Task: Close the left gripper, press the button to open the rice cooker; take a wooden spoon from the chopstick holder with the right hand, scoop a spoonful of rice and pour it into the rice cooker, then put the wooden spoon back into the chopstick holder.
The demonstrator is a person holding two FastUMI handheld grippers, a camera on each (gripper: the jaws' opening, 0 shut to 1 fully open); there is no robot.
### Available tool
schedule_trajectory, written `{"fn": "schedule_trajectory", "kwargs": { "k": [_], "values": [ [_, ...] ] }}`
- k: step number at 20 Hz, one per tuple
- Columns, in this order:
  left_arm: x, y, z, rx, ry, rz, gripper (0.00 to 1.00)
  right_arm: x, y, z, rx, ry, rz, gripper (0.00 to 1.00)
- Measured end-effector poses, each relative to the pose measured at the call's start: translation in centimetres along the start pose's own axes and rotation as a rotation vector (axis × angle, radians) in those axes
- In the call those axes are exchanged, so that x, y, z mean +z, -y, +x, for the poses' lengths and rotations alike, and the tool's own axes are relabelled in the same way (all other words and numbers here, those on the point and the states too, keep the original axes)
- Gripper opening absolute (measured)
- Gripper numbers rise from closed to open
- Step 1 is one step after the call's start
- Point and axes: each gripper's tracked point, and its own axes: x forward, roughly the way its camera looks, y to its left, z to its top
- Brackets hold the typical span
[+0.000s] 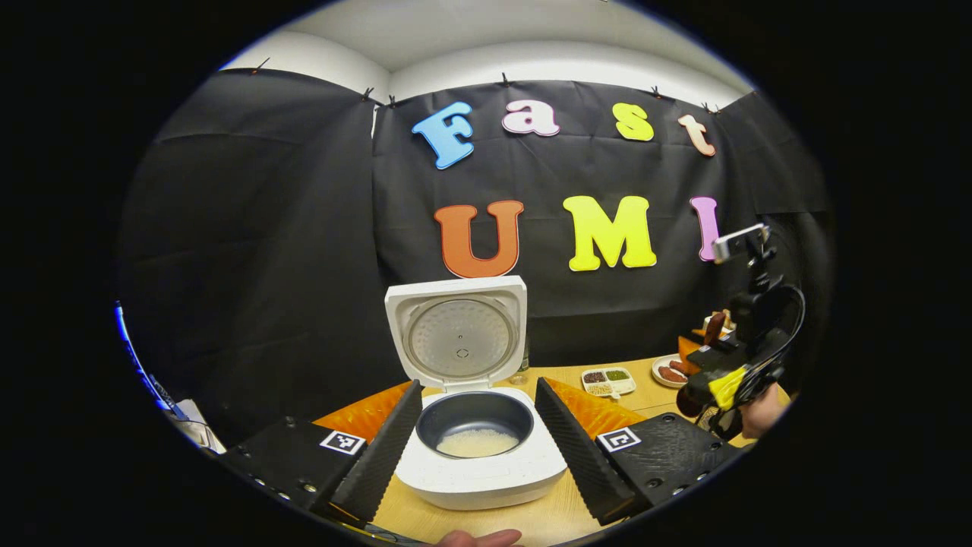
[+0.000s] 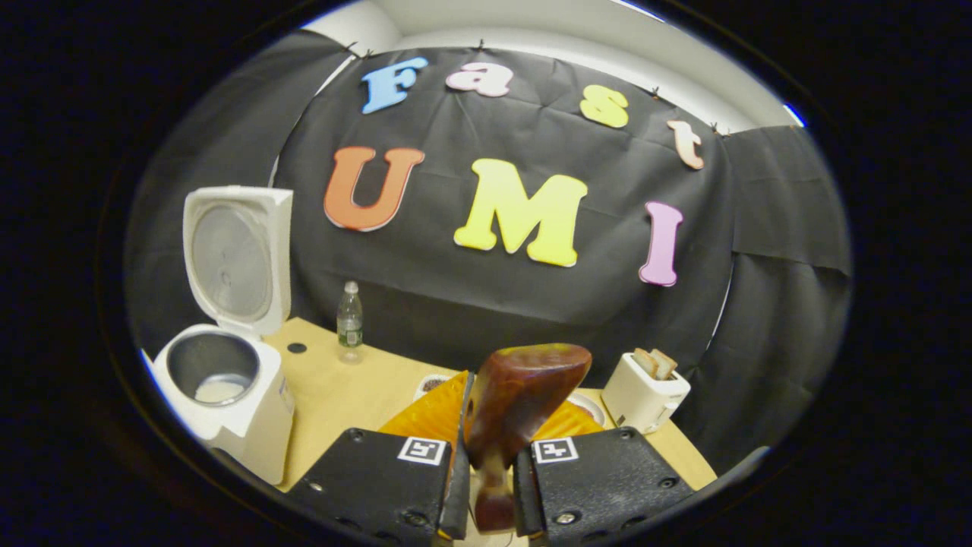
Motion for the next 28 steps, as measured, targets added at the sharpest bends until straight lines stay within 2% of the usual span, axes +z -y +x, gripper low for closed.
{"fn": "schedule_trajectory", "kwargs": {
  "k": [3, 5, 9, 13, 16, 21, 23, 26, 28],
  "values": [
    [-1.1, -0.6, 0.4, 0.009, -0.015, 0.014, 0.95, -4.2, -1.8, 0.9, 0.001, -0.053, -0.087, 0.29],
    [-2.4, -2.1, 0.2, 0.014, -0.029, 0.014, 0.95, -5.7, -2.8, 1.2, 0.003, -0.063, -0.140, 0.29],
    [-3.2, -2.4, 0.3, 0.019, -0.044, 0.009, 0.96, -8.7, -4.4, 1.2, 0.020, -0.112, -0.290, 0.29],
    [-3.3, -2.8, 0.3, 0.023, -0.043, 0.010, 0.95, -11.9, -5.1, 1.2, 0.040, -0.193, -0.256, 0.28],
    [-3.6, -3.2, 0.3, 0.030, -0.049, 0.007, 0.96, -12.0, -5.5, 0.9, 0.049, -0.195, -0.254, 0.28],
    [-3.7, -3.8, 0.1, 0.040, -0.051, 0.009, 0.96, -12.8, -7.5, 0.4, 0.117, -0.208, -0.071, 0.28],
    [-3.9, -4.0, 0.2, 0.042, -0.054, 0.012, 0.96, -12.7, -7.9, 0.1, 0.144, -0.216, 0.041, 0.29],
    [-3.9, -4.2, 0.2, 0.042, -0.061, 0.012, 0.96, -12.3, -8.5, 0.6, 0.196, -0.249, 0.278, 0.29],
    [-3.7, -4.4, 0.2, 0.042, -0.058, 0.014, 0.96, -11.9, -8.1, 0.8, 0.201, -0.267, 0.370, 0.29]
  ]
}}
